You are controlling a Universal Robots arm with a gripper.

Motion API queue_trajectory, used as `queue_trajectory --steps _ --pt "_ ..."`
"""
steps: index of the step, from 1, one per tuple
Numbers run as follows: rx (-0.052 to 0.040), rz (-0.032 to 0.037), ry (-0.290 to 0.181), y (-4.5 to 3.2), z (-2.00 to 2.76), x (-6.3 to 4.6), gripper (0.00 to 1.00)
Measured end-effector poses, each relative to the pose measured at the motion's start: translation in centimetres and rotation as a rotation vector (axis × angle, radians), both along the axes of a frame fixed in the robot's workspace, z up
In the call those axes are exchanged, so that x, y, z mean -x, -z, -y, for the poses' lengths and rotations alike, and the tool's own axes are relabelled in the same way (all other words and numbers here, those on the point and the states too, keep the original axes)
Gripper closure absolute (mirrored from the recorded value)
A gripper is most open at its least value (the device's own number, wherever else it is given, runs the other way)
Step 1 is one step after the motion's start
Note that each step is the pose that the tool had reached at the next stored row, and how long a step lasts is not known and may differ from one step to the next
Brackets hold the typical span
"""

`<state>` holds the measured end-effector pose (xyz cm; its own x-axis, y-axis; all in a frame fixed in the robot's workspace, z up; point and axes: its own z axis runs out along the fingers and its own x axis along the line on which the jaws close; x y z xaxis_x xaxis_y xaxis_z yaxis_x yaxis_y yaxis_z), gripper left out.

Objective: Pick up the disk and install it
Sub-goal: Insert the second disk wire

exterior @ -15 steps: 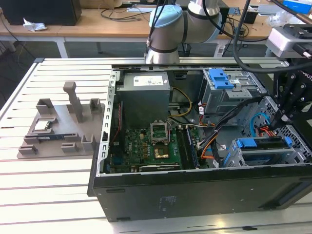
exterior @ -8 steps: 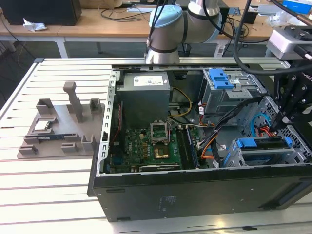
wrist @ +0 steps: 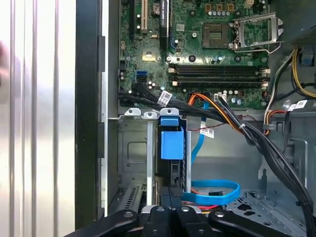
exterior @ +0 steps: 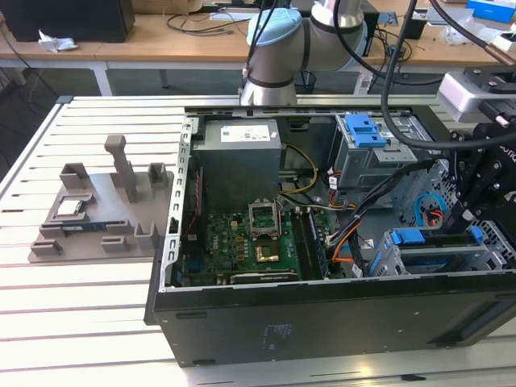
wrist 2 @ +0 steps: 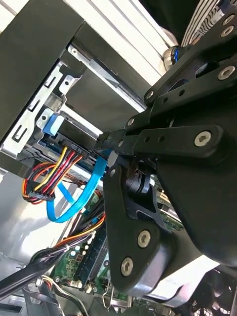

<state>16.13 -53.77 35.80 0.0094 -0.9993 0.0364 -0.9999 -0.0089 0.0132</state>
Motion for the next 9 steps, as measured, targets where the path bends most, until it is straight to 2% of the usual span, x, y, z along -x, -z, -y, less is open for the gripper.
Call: queue_trajectory --steps 2,5,9 --pt "0.0001 0.0 0.0 0.29 0.0 0.04 0.9" --pt "0.0007 0.0025 -0.001 0.22 0.02 0.39 0.9" --pt "0.001 0.0017 -0.001 0.57 0.12 0.21 0.9"
